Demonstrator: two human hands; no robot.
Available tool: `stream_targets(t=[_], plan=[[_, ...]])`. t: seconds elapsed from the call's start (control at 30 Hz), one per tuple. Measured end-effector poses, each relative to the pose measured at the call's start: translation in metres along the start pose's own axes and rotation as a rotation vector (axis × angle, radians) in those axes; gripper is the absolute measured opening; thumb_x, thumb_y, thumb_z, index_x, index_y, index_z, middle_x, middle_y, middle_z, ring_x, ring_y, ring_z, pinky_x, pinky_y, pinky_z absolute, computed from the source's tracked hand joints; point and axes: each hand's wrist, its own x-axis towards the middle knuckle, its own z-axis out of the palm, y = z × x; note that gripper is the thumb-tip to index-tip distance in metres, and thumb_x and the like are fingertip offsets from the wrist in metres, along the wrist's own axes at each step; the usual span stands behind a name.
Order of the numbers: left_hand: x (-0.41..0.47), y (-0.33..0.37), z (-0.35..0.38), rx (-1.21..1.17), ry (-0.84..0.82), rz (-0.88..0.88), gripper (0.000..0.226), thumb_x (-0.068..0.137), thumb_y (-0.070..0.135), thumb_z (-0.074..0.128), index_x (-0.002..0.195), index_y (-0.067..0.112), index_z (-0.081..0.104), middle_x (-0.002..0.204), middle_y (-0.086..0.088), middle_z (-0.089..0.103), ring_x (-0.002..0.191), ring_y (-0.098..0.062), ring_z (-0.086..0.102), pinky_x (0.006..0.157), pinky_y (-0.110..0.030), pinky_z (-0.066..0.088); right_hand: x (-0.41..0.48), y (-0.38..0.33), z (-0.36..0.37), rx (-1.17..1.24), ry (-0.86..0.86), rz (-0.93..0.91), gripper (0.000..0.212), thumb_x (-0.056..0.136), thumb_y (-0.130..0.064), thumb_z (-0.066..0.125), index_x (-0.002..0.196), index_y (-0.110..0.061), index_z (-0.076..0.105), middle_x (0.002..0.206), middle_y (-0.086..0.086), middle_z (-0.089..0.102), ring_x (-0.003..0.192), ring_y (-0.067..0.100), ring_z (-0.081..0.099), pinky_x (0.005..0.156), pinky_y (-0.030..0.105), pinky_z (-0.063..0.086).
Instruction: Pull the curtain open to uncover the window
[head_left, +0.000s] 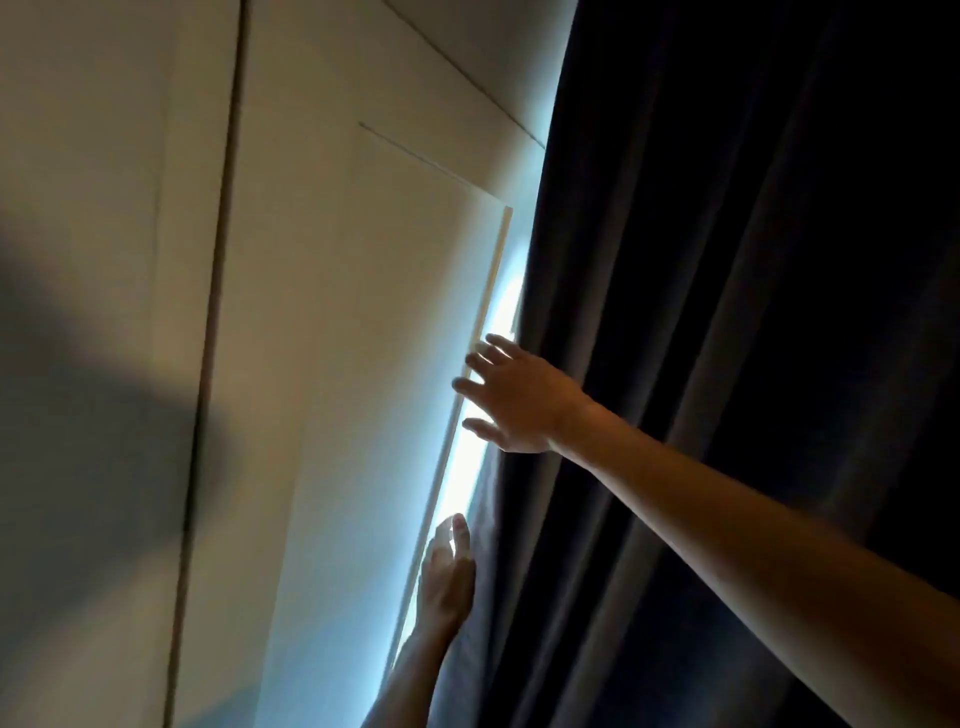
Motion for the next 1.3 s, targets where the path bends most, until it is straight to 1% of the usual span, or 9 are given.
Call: stream_targets(t=[0.17, 0.3, 0.37, 0.47, 0.6, 0.73, 0.97, 1.13, 1.3], plan=[[0.02, -0.016, 0.015, -0.01, 0.026, 0.038, 0.089, 0.083, 0.077, 0.006, 0.138, 0.021, 0.047, 0.145, -0.006, 0.05, 0.133, -0.021, 0.045, 0.111, -0.038, 0.034, 0.014, 0.006, 0.022, -0.006, -0.106, 0.022, 0.055, 0.096, -0.047, 0.049, 0.136, -0.01, 0.052, 0.145, 0.024, 0.045, 0.141, 0.038, 0.035, 0.122, 0.045, 0.021], [0.035, -0.022, 0.026, 0.049, 0.068, 0.124, 0.075, 0.087, 0.071, 0.014, 0.131, 0.023, 0.051, 0.137, -0.002, 0.057, 0.125, -0.021, 0.051, 0.106, -0.042, 0.041, 0.02, 0.013, 0.029, -0.081, -0.165, 0.02, 0.057, 0.093, -0.051, 0.05, 0.132, -0.01, 0.055, 0.141, 0.022, 0.048, 0.137, 0.037, 0.04, 0.123, 0.045, 0.017], [0.04, -0.019, 0.034, 0.039, 0.038, 0.17, 0.066, 0.089, 0.071, 0.013, 0.107, 0.027, 0.059, 0.114, -0.004, 0.066, 0.104, -0.021, 0.059, 0.091, -0.04, 0.048, 0.02, 0.016, 0.031, -0.132, -0.203, 0.035, 0.058, 0.092, -0.054, 0.05, 0.129, -0.011, 0.058, 0.136, 0.02, 0.053, 0.131, 0.035, 0.047, 0.12, 0.044, 0.018], [0.04, -0.015, 0.047, 0.031, -0.023, 0.177, 0.061, 0.087, 0.073, 0.012, 0.069, 0.025, 0.044, 0.072, 0.003, 0.058, 0.068, -0.016, 0.054, 0.065, -0.037, 0.042, 0.015, 0.017, 0.031, -0.156, -0.216, 0.033, 0.057, 0.093, -0.056, 0.048, 0.128, -0.012, 0.059, 0.131, 0.017, 0.057, 0.122, 0.032, 0.053, 0.114, 0.041, 0.027], [0.039, -0.021, 0.068, -0.098, -0.071, 0.104, 0.067, 0.085, 0.078, 0.018, 0.065, 0.018, 0.038, 0.064, 0.01, 0.05, 0.059, -0.007, 0.047, 0.062, -0.037, 0.04, 0.012, 0.022, 0.03, -0.189, -0.226, 0.042, 0.056, 0.095, -0.054, 0.047, 0.129, -0.011, 0.059, 0.128, 0.017, 0.058, 0.118, 0.033, 0.056, 0.111, 0.042, 0.035], [0.037, -0.027, 0.077, -0.145, -0.18, 0.02, 0.058, 0.079, 0.086, 0.022, 0.055, 0.034, 0.033, 0.053, 0.017, 0.039, 0.049, 0.003, 0.041, 0.057, -0.03, 0.032, 0.009, 0.027, 0.028, -0.203, -0.254, 0.063, 0.054, 0.095, -0.052, 0.046, 0.127, -0.01, 0.06, 0.125, 0.019, 0.06, 0.115, 0.034, 0.058, 0.107, 0.043, 0.039], [0.018, -0.025, 0.048, -0.139, -0.196, 0.109, 0.062, 0.09, 0.065, 0.045, 0.043, 0.028, 0.029, 0.041, 0.012, 0.026, 0.041, -0.003, 0.025, 0.041, -0.019, 0.022, -0.013, 0.043, 0.031, -0.185, -0.201, 0.043, 0.056, 0.096, -0.055, 0.037, 0.108, -0.012, 0.071, 0.11, 0.013, 0.07, 0.116, 0.03, 0.054, 0.109, 0.036, 0.033], [0.014, -0.028, 0.031, -0.128, -0.2, 0.065, 0.063, 0.094, 0.043, 0.055, 0.039, 0.021, 0.035, 0.035, 0.009, 0.033, 0.034, -0.001, 0.028, 0.035, -0.016, 0.02, -0.025, 0.044, 0.032, -0.207, -0.141, -0.037, 0.072, 0.09, -0.07, 0.035, 0.113, -0.011, 0.07, 0.118, 0.012, 0.066, 0.126, 0.03, 0.048, 0.117, 0.039, 0.025], [-0.001, -0.018, 0.02, -0.114, -0.215, 0.042, 0.058, 0.094, 0.048, 0.053, 0.041, 0.025, 0.049, 0.034, 0.011, 0.041, 0.034, 0.001, 0.034, 0.037, -0.018, 0.024, -0.03, 0.041, 0.024, -0.24, -0.104, -0.052, 0.071, 0.087, -0.07, 0.043, 0.117, -0.01, 0.066, 0.121, 0.011, 0.064, 0.127, 0.031, 0.049, 0.118, 0.04, 0.026]])
